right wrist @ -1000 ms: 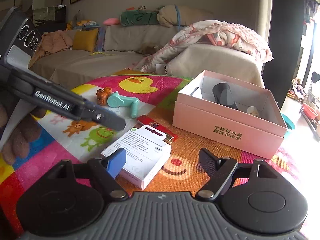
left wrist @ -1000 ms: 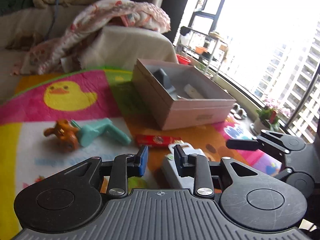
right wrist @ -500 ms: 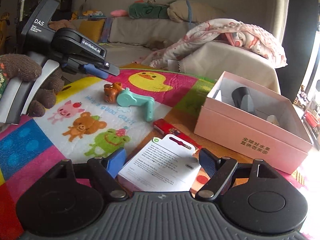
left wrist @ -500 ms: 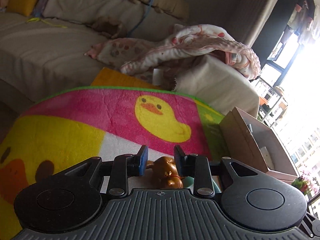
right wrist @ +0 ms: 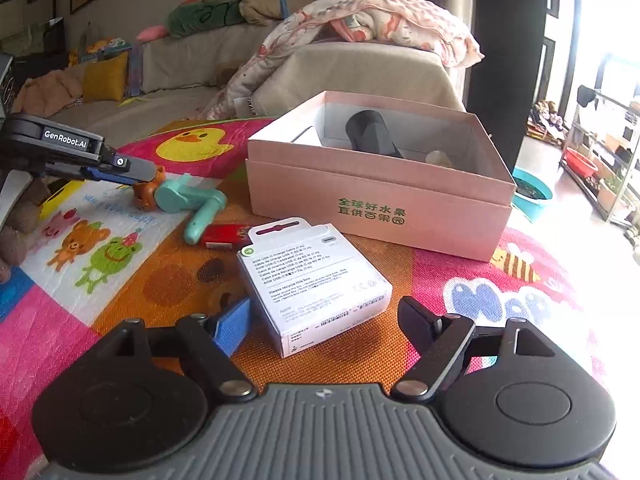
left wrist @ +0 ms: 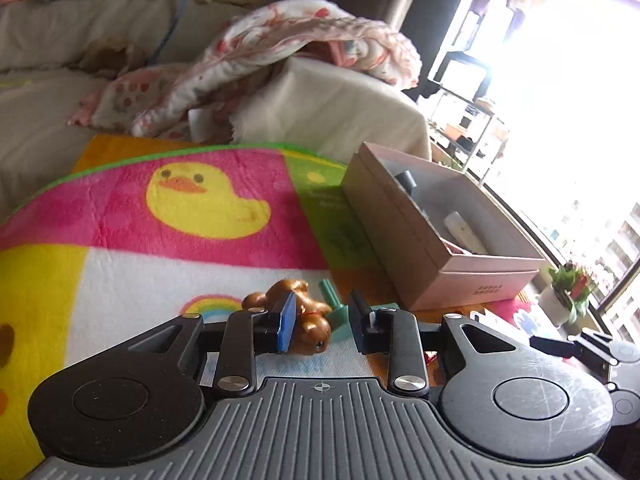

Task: Organize rigid objects
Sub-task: 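Move both tools back over the mat toward the red lighter and white package, then grasp the red lighter with the left tool while the right tool grasps the white package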

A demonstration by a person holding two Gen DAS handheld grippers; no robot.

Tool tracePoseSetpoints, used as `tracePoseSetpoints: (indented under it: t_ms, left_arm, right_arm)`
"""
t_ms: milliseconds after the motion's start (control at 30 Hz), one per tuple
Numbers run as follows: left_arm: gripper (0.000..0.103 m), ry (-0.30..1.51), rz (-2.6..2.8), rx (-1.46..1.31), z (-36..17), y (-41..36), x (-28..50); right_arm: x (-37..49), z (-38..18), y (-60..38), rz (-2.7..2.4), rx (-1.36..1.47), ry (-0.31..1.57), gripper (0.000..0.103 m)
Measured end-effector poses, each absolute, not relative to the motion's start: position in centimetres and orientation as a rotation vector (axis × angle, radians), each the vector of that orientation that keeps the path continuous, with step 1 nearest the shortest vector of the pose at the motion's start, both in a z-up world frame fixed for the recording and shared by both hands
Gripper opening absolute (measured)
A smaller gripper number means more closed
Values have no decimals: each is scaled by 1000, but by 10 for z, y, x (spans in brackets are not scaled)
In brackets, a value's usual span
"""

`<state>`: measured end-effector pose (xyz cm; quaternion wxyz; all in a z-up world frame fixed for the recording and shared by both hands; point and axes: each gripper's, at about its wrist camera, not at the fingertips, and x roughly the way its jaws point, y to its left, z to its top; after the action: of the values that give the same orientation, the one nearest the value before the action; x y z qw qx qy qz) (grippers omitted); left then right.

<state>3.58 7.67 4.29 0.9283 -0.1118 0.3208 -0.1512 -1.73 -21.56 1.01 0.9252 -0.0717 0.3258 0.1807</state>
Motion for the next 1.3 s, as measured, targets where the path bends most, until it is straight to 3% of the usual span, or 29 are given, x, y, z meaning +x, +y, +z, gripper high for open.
tracePoseSetpoints:
  t_ms: [133,300,433,500,700,833,967,1067,1300]
  left_arm:
    - [32,580,-403,-51,64,58,24]
    - [32,610,-559,125,63,17,16]
    - [32,625,-606,230,53,-12,20]
    - [32,635,-624,264,49,-24,26]
    - [32,700,-659,336,31,-52,43]
    - [33,717,-668,369,24,-60,39]
    - [34,766,-769,337,28,-65,20]
    - [34,693,-687,409,30,-74,10]
    - [32,714,-652,341,24,-63,50]
  right_arm:
    - [-19,17,-204,439,-279,592,80]
    - [-6,17,-200,485,-281,614,77]
    - [-11,23,-210,445,-260,616,49]
    - [-15,24,-220,405,-245,620,44]
    - [-26,24,-244,366,-195,629,47]
    - [-28,27,-250,366,-186,593,63]
    - [-24,30,-253,379,-183,584,63]
    - [-22,35,-255,425,-176,564,67]
    - [-11,43,-262,467,-120,558,69]
